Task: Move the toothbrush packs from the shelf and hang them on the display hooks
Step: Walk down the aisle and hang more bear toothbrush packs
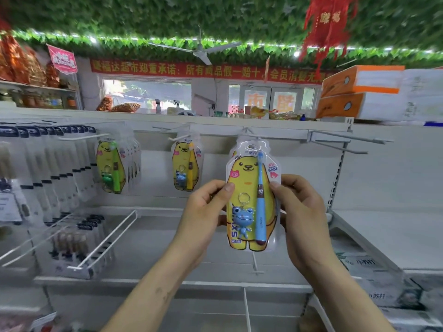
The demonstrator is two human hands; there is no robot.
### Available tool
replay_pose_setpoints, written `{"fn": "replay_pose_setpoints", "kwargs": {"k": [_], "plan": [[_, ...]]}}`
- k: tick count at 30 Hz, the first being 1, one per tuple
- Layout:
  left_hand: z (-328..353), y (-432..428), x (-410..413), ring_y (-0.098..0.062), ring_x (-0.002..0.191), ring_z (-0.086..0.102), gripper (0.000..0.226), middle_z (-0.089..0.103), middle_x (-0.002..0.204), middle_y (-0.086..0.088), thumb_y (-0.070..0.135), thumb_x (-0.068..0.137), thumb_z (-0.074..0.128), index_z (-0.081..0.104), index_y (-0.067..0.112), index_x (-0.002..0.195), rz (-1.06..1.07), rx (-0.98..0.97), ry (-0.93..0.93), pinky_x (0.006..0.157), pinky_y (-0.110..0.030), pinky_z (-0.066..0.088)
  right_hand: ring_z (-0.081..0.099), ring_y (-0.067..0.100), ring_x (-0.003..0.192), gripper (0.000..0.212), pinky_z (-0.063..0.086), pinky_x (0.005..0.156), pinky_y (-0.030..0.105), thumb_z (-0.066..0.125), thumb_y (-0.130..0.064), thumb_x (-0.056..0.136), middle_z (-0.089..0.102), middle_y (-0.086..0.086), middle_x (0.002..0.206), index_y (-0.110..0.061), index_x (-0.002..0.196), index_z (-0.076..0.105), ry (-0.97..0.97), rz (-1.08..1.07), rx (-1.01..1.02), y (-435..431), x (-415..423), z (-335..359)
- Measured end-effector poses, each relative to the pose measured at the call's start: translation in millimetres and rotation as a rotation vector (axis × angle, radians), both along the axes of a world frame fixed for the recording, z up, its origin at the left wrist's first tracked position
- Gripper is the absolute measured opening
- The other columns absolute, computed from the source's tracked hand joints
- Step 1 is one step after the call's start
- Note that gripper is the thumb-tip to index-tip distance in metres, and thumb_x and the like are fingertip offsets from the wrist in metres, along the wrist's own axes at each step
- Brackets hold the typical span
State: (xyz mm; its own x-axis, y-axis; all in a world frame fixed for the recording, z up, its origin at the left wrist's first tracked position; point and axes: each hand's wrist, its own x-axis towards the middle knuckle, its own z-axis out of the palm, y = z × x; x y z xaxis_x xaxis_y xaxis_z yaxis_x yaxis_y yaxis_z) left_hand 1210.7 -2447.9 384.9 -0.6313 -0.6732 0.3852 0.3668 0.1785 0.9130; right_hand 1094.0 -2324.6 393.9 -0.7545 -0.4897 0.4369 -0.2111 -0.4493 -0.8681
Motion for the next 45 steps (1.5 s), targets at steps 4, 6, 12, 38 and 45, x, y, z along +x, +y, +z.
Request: {"fn": "replay_pose_setpoints", "kwargs": {"k": [4, 6, 12, 38, 45], "plan": [[-1, -7, -4, -0.037, 0.092, 0.075, 0.020, 0.077, 0.098, -0.016, 0.026, 0.105, 0.060, 0.073, 0.011, 0.103, -0.013, -0.022, -0.003, 0.082, -0.060, 0.060, 0.074, 0.020, 0.087, 0.010, 0.055, 0.063, 0.021, 0.064, -0.015, 0.102, 0.077, 0.010, 0.099, -0.009, 0.106, 0.070, -0.016, -0.036, -0.015, -1, 1, 0], [-3, -9, -6, -0.026, 0.085, 0.074, 0.021, 0.077, 0.095, -0.012, 0.026, 0.106, 0.059, 0.071, 0.008, 0.105, -0.027, -0.042, -0.012, 0.080, -0.055, 0.060, 0.074, 0.020, 0.087, 0.009, 0.056, 0.064, 0.022, 0.064, -0.014, 0.102, 0.077, 0.009, 0.098, -0.008, 0.105, 0.070, -0.016, -0.065, -0.023, -2, 0, -2], [-6, -12, -7, -0.024, 0.089, 0.076, 0.021, 0.078, 0.097, -0.010, 0.026, 0.106, 0.058, 0.070, 0.008, 0.107, -0.063, -0.074, -0.020, 0.075, -0.049, 0.062, 0.076, 0.018, 0.084, 0.011, 0.056, 0.062, 0.020, 0.063, -0.016, 0.103, 0.078, 0.009, 0.097, -0.007, 0.105, 0.069, -0.035, -0.081, -0.028, -4, -2, -7], [6, -137, -125, -0.020, 0.088, 0.065, 0.026, 0.072, 0.099, 0.002, 0.042, 0.107, 0.053, 0.067, 0.020, 0.107, 0.428, -0.749, -0.512, 0.073, -0.038, 0.053, 0.072, 0.021, 0.096, 0.018, 0.064, 0.085, 0.049, 0.063, -0.034, 0.102, 0.072, 0.003, 0.102, -0.016, 0.103, 0.066, 0.167, -0.317, 0.449, -125, -128, -3], [-49, -107, -117, -0.024, 0.089, 0.065, 0.015, 0.066, 0.096, 0.002, 0.038, 0.105, 0.058, 0.055, 0.023, 0.103, 0.486, -0.576, -0.437, 0.075, -0.047, 0.058, 0.068, 0.019, 0.095, 0.010, 0.060, 0.088, 0.046, 0.061, -0.028, 0.102, 0.070, -0.005, 0.100, -0.021, 0.105, 0.066, 0.289, -0.401, 0.554, -74, -120, -39]]}}
